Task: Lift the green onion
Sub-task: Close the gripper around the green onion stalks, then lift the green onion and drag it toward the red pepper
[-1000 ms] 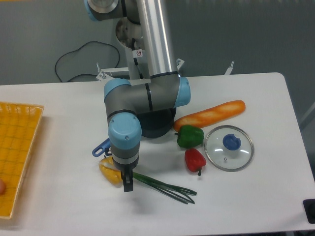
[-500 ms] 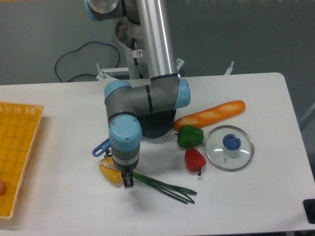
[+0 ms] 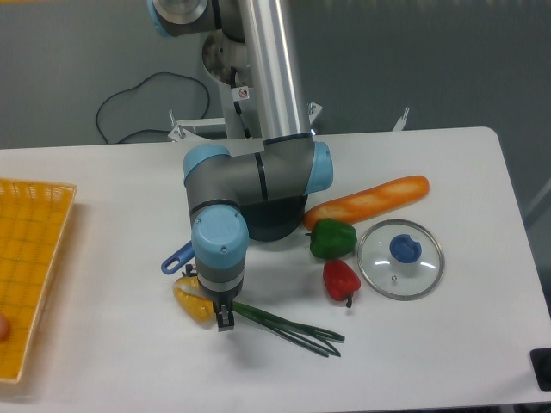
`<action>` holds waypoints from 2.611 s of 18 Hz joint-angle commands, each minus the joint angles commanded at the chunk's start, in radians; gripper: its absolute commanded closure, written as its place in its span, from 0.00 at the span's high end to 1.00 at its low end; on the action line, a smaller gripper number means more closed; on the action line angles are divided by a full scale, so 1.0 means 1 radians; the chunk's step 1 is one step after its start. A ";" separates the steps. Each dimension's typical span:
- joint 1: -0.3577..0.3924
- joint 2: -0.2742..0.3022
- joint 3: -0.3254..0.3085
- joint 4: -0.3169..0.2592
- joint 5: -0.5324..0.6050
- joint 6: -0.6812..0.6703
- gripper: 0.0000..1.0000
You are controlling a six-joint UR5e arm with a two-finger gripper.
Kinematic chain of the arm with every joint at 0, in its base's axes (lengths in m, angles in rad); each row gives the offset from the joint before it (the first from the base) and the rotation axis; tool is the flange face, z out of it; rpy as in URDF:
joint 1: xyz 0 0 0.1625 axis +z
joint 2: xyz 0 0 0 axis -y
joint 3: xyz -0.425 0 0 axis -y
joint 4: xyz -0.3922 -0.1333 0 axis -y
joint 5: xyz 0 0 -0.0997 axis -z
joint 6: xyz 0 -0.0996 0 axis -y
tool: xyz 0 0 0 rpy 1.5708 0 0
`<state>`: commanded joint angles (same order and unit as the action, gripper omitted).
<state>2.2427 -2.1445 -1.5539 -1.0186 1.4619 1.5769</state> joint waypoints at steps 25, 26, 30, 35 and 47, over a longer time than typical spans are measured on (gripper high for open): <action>0.009 0.002 0.012 -0.005 0.008 -0.008 0.16; 0.014 0.003 0.017 -0.005 0.008 -0.008 0.16; 0.028 0.009 0.051 -0.003 -0.003 -0.026 0.16; 0.029 0.011 0.072 -0.003 -0.008 -0.052 0.16; 0.046 0.084 0.143 -0.063 0.005 -0.114 0.16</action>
<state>2.2886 -2.0602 -1.4113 -1.0811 1.4665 1.4634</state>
